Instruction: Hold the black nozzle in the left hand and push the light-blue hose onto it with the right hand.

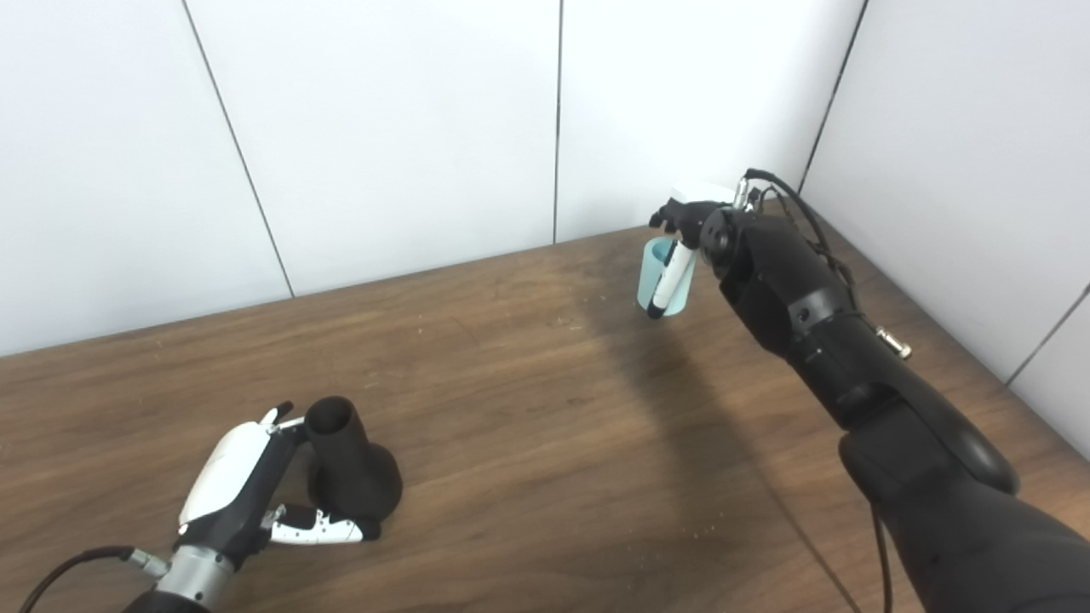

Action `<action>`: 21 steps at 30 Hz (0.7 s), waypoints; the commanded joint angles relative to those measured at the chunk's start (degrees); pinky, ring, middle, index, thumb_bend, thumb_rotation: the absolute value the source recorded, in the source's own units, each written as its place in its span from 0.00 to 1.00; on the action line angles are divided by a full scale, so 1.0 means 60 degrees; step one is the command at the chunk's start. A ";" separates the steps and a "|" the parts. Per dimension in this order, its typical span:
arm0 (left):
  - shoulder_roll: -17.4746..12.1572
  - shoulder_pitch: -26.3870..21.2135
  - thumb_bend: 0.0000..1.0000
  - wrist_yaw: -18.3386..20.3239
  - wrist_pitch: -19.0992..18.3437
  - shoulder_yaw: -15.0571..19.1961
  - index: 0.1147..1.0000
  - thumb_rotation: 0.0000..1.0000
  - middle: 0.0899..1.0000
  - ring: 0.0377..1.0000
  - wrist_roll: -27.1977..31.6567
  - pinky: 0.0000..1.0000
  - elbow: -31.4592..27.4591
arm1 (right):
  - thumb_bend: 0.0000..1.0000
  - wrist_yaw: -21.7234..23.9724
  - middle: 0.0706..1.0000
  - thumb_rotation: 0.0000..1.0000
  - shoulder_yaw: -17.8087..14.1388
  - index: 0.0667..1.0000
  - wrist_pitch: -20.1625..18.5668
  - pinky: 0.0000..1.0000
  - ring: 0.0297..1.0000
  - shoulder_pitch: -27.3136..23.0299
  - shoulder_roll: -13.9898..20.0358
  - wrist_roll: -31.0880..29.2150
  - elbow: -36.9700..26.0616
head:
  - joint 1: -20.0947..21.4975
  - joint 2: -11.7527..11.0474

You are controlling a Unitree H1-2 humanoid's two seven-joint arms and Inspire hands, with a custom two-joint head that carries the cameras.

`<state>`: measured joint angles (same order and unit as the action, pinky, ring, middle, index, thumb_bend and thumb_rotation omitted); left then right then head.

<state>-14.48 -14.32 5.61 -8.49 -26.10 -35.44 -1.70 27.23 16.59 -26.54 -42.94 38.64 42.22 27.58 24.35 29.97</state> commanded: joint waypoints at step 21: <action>-0.0427 0.0850 0.51 0.1060 -0.0923 -0.0304 0.37 0.00 0.50 0.69 -0.0267 1.00 0.1008 | 0.98 -0.0029 0.74 0.05 0.0651 0.76 -0.0029 0.64 0.72 -0.0637 0.0391 0.0291 0.0331 | 0.0041 0.0202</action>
<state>-14.51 -14.31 5.62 -8.49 -26.10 -35.42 -1.72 27.37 20.79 -26.55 -43.58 38.79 42.67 29.60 24.52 31.11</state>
